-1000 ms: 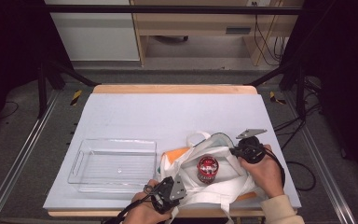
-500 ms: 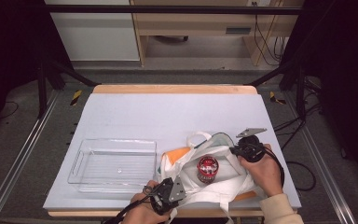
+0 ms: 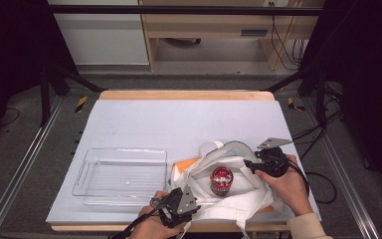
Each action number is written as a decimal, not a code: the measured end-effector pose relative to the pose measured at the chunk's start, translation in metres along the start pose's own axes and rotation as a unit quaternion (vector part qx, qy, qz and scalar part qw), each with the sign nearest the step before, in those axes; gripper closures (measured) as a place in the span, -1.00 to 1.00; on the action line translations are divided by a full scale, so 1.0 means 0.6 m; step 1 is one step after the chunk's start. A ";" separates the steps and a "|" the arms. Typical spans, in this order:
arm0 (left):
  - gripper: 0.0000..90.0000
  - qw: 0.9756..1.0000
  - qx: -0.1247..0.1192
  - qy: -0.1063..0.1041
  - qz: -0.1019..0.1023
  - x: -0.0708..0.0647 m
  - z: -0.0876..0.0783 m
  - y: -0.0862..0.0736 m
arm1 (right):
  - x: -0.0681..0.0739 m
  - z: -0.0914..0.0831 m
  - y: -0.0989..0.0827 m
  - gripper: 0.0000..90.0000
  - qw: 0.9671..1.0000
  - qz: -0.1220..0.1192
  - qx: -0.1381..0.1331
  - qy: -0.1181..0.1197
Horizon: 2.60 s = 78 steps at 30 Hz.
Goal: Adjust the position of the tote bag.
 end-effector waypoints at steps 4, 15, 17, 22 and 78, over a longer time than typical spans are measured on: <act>0.30 1.000 -0.024 0.012 -0.013 0.010 -0.022 0.013 | -0.002 -0.038 0.001 -0.30 1.000 0.002 -0.016 -0.005; -0.21 0.996 -0.072 0.027 -0.039 0.038 -0.063 0.070 | 0.038 -0.104 -0.034 -0.53 0.998 -0.002 -0.057 -0.001; -0.28 0.996 -0.075 0.030 -0.041 0.050 -0.074 0.084 | 0.048 -0.113 -0.042 -0.54 0.998 -0.008 -0.057 0.003; -0.41 0.995 -0.074 0.039 -0.053 0.079 -0.090 0.110 | 0.064 -0.134 -0.046 -0.62 0.997 -0.018 -0.069 -0.001; 0.95 0.982 0.121 0.066 -0.130 0.260 0.068 0.112 | 0.187 -0.052 -0.132 1.00 0.978 -0.171 0.040 0.111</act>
Point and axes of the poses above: each handheld gripper's, and its own axes: z roughly forward along the jaws, y roughly out of its top, x roughly to its left, the point moved 7 cm from there along z, roughly forward along the jaws, and after that the axes turned 8 degrees about x, right-handed, at the moved point
